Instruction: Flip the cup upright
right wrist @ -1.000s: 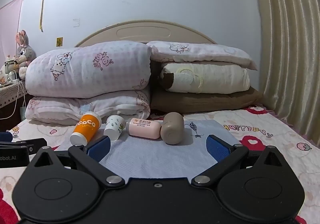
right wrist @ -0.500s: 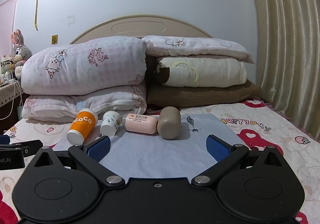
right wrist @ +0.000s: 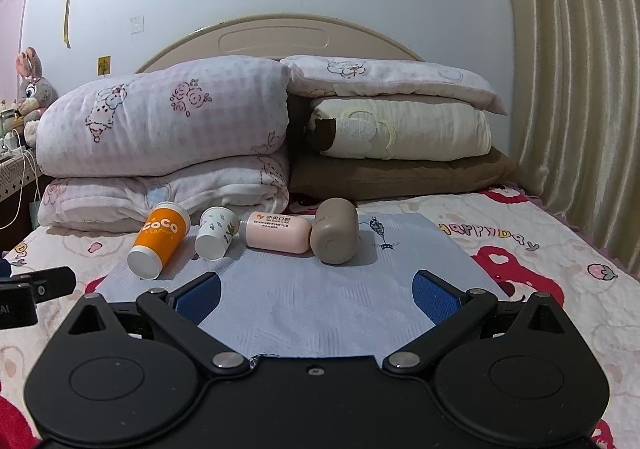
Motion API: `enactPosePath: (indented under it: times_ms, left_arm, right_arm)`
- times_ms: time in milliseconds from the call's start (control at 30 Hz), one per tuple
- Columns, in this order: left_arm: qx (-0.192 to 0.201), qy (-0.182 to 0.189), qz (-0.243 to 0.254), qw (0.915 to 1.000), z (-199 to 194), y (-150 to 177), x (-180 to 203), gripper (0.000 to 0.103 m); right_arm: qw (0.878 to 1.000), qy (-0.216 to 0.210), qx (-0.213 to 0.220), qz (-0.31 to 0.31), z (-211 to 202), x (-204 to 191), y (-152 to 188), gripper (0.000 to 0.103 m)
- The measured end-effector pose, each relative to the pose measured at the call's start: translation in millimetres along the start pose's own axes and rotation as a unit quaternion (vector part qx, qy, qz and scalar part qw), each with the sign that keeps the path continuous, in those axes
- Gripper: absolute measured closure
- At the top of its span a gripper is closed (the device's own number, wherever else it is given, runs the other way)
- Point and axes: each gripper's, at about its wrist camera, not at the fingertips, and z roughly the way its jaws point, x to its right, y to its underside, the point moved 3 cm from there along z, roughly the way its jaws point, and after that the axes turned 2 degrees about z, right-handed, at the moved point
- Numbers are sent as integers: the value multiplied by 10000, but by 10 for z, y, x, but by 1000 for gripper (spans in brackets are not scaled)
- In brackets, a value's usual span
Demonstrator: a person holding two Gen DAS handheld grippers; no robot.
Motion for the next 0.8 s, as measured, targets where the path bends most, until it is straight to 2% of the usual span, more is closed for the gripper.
enactPosePath:
  times_ms: [800]
  left_arm:
    - [-3, 18, -7, 10000, -3, -7, -73, 0]
  right_arm:
    - [10000, 15, -44, 9, 28, -1, 2, 0]
